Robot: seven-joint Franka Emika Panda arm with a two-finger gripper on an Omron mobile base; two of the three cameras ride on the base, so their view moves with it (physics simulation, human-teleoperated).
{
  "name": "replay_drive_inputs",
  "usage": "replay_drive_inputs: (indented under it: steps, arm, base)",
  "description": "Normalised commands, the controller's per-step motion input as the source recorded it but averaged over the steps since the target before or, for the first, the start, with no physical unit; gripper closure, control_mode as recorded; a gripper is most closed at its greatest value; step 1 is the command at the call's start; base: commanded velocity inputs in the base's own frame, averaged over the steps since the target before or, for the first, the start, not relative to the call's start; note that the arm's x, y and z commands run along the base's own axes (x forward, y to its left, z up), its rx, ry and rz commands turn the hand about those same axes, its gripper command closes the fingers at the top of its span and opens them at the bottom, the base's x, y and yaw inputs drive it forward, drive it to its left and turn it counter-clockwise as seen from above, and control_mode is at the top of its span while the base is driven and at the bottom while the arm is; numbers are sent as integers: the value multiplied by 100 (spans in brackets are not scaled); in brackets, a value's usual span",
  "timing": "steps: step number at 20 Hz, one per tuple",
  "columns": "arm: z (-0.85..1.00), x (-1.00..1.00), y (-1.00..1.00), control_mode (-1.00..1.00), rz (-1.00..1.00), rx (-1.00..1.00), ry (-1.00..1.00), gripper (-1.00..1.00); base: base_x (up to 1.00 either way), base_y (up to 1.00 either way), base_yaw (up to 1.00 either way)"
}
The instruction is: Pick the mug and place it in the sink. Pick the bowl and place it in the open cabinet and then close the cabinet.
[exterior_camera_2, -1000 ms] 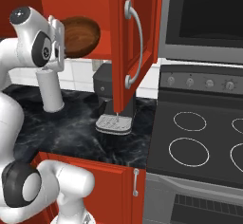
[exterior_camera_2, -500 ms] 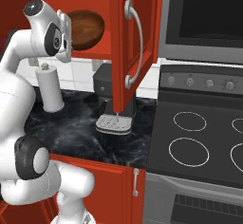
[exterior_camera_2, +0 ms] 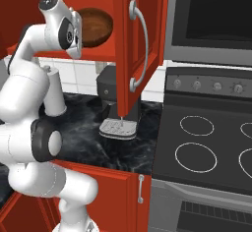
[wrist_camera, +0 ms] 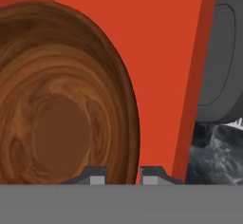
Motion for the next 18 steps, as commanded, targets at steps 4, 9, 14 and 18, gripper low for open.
replay_drive_inputs:
  steps: [4, 9, 14, 18]
  arm:
    - [-13, 12, -14, -100, 0, 0, 0, 100]
    - [-34, 13, -3, -100, 0, 0, 0, 100]
    - [-45, 30, 0, -100, 0, 0, 1, 100]
    - [-3, 25, 0, -100, 0, 0, -1, 100]
  base:
    - [0, 0, 0]
    - [0, 0, 0]
    - [0, 0, 0]
    - [0, 0, 0]
